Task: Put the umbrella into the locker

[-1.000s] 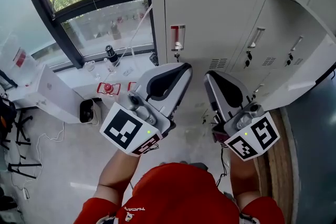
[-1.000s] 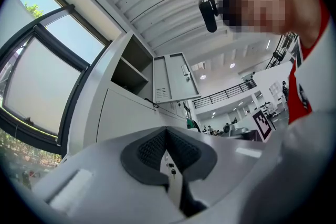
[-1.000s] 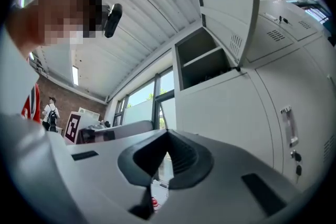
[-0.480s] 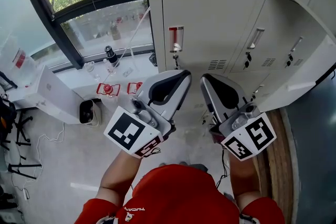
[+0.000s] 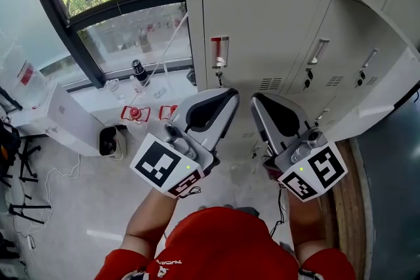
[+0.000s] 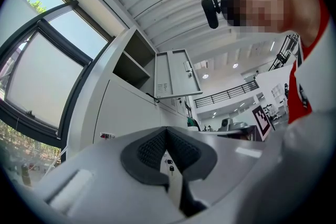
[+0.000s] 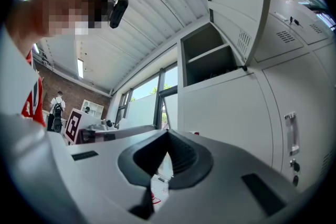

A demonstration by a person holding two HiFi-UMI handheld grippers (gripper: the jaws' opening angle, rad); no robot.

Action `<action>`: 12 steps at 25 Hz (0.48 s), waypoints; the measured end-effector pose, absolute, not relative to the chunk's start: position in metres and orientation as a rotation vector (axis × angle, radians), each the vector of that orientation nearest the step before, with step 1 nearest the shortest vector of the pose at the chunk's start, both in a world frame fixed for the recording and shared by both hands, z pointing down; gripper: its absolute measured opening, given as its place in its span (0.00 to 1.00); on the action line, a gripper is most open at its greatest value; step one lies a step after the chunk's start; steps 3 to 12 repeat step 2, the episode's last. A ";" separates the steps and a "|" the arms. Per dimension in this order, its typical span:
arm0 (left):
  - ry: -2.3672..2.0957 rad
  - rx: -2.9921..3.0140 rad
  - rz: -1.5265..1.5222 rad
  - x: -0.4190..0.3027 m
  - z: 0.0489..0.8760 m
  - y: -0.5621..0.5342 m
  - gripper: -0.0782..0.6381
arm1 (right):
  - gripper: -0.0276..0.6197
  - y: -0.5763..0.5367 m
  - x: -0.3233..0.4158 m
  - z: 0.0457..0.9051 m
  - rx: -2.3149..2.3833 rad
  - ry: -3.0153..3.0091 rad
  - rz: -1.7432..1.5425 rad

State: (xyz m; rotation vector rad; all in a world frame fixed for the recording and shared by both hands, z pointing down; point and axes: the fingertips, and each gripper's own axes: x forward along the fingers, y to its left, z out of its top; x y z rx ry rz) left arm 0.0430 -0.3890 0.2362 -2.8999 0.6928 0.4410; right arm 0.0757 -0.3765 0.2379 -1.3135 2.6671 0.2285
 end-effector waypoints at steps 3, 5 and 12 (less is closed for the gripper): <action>0.695 -2.897 0.447 0.042 0.234 -0.388 0.12 | 0.05 -0.376 0.075 0.236 -1.306 2.671 0.231; 0.695 -2.897 0.447 0.042 0.234 -0.388 0.12 | 0.05 -0.376 0.075 0.236 -1.306 2.671 0.231; 0.695 -2.897 0.447 0.042 0.234 -0.388 0.12 | 0.05 -0.376 0.075 0.236 -1.306 2.671 0.231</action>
